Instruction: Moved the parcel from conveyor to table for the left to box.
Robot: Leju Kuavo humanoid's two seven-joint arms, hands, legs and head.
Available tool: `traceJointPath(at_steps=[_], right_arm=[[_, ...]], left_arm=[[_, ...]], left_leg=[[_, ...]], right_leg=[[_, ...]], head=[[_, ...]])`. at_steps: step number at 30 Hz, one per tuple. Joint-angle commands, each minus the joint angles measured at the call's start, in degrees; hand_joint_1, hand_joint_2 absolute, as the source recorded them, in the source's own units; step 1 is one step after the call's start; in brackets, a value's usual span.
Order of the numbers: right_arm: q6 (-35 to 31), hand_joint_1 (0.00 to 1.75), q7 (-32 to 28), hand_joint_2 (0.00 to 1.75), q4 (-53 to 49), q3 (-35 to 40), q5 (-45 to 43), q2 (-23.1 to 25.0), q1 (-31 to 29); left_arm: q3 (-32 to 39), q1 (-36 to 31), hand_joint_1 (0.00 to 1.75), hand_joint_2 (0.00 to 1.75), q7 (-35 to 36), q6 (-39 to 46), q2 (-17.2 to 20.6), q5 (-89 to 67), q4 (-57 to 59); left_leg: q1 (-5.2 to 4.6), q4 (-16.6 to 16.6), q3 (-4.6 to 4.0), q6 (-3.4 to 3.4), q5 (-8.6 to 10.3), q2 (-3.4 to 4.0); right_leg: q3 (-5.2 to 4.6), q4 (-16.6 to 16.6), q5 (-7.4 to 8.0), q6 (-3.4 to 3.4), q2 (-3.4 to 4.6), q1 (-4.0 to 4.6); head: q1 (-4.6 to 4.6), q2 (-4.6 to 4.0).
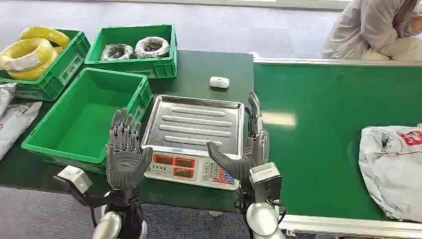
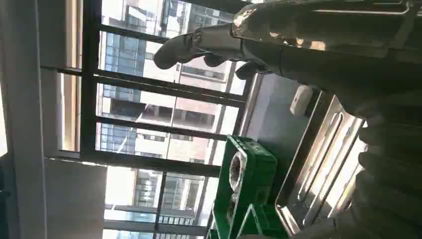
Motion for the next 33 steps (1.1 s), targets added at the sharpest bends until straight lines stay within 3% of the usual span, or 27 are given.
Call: traceJointPath(at_steps=[1,13,17,18,24,26,33], right_arm=[[-0.34,0.0,0.23,1.75,2.8,0.87,-0.1,-1.49,-2.05],[-0.31,0.0,0.43,1.75,2.79,0.88,-0.01,-1.47,-2.3],[-9.52,0.0,4.92,1.75,-1.16,-0.4,15.44,-1.85,-3.69],[-14.71,0.0,7.3,1.75,-2.08,-2.31,23.39,-1.91,-4.66],[-20.03,0.0,22.81,1.75,-1.65,-15.62,55.6,-3.34,-12.45],[-20.9,0.0,25.67,1.75,0.75,-18.54,61.6,-4.25,-14.2],[-21.69,0.0,25.25,1.75,2.33,-18.93,61.27,-4.47,-14.39]], left_arm=[[0.34,-0.08,0.0,1.75,0.38,-0.03,0.82,-0.24,0.7],[0.36,-0.36,0.0,1.75,0.43,-0.04,0.72,-0.29,0.9],[0.71,-0.96,0.0,1.75,0.52,0.24,0.82,-0.46,1.27],[0.9,-0.9,0.0,1.75,0.45,0.31,0.87,-0.33,1.31],[0.9,-0.26,0.0,1.75,-0.72,-0.62,0.7,0.81,3.55],[1.18,0.31,0.0,1.75,-1.0,-0.81,0.28,0.74,3.78],[1.28,0.61,0.0,1.75,-1.25,-0.96,0.33,0.65,3.62]], left_leg=[[-0.01,-0.12,0.16,0.07,0.0,0.1],[-0.01,-0.14,0.19,0.08,0.01,0.09],[-0.02,-0.12,0.15,0.07,0.02,0.07],[-0.02,-0.04,0.04,0.05,0.01,0.05],[-0.03,-0.07,0.09,0.09,0.05,-0.02],[-0.03,-0.1,0.14,0.11,0.07,0.0],[-0.01,-0.08,0.18,0.05,0.01,0.03]], right_leg=[[0.13,-0.11,0.02,-0.11,0.0,0.02],[0.17,-0.15,0.03,-0.12,-0.03,0.03],[0.12,-0.1,0.02,-0.11,-0.03,0.01],[0.02,-0.03,0.02,-0.08,-0.03,0.01],[0.11,-0.1,0.04,-0.08,-0.13,0.01],[0.15,-0.15,0.08,-0.08,-0.11,0.01],[0.17,-0.11,0.03,-0.08,-0.04,0.02]], head=[[0.0,0.0],[0.0,0.0],[0.0,0.0],[0.0,0.0],[0.0,0.0],[0.0,0.0],[0.0,0.0]])
